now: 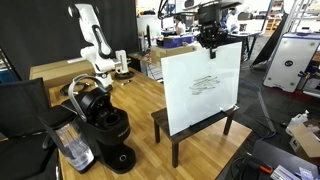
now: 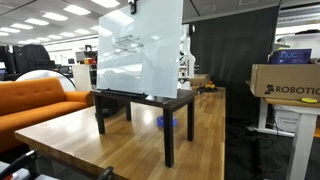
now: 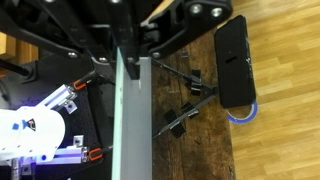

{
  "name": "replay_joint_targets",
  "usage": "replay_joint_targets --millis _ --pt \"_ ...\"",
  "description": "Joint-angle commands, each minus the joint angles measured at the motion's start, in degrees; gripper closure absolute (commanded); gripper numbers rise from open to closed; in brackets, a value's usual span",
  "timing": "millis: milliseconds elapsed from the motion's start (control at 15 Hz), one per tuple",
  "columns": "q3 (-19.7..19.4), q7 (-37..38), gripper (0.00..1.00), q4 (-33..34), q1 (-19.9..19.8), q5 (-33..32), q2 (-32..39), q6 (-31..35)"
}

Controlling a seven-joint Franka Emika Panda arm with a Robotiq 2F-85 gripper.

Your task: Take the board off the stand and put it on the table

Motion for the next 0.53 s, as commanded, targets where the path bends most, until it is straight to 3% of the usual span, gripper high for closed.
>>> replay_joint_targets --millis 0,467 --pt "-1.25 5.13 0.98 -5.09 1.65 0.72 -4.04 2.58" --pt "-1.55 8.90 0.98 -7.25 2.81 1.21 -6.21 4.99"
